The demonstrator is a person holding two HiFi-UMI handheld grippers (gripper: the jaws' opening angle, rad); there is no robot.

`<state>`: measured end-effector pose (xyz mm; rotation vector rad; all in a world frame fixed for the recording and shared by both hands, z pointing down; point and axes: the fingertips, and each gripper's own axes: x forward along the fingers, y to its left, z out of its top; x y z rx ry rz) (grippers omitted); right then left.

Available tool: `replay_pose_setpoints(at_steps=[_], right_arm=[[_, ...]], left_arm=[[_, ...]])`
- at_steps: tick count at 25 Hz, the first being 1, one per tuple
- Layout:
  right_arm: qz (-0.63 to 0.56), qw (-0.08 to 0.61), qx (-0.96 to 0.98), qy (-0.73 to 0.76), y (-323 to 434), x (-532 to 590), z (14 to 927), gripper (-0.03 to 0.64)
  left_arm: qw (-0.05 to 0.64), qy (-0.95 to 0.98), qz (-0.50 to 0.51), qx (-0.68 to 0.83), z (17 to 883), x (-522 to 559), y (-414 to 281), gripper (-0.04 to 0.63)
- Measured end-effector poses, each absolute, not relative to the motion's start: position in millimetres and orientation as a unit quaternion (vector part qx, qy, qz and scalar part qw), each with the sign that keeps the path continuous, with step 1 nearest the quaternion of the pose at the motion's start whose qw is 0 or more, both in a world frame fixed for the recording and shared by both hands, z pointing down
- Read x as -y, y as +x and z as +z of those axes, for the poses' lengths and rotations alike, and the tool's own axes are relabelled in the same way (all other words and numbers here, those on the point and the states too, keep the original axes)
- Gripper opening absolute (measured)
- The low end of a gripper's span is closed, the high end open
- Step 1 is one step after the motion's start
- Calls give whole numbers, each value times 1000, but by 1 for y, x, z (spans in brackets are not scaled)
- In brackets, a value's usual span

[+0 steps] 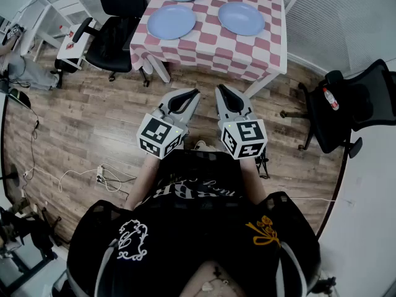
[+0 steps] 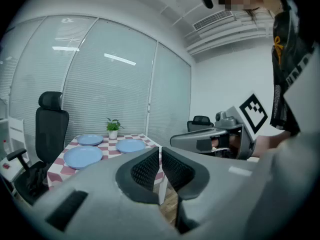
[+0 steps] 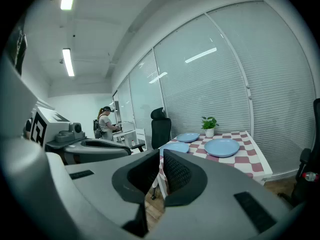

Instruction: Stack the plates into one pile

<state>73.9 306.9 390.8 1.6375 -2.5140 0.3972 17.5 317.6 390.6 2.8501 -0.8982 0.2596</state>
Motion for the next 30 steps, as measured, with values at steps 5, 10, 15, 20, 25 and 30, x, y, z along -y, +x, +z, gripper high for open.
replay_pose_setpoints(at_steps=[5,10,15,20,25,30], right_arm=[[129,60,829,541,79,-305,393,29],[143,44,828,540,82,-305,396,29],[167,21,828,534,77,-303,402,29],[185,22,828,529,69,-297,410,30],[194,35,825,530,64,-277,423,29],[199,54,822,531,64,-240,431,31]], left_arm=[[71,947,89,302,392,-316,20,26],[71,946,98,302,395,-322,18,26],[75,940,110,314,401,-320,3,26],[87,936,104,324,402,-311,-11,26],[118,939,76,314,403,-293,-13,26],[108,942,92,304,415,-254,-10,26]])
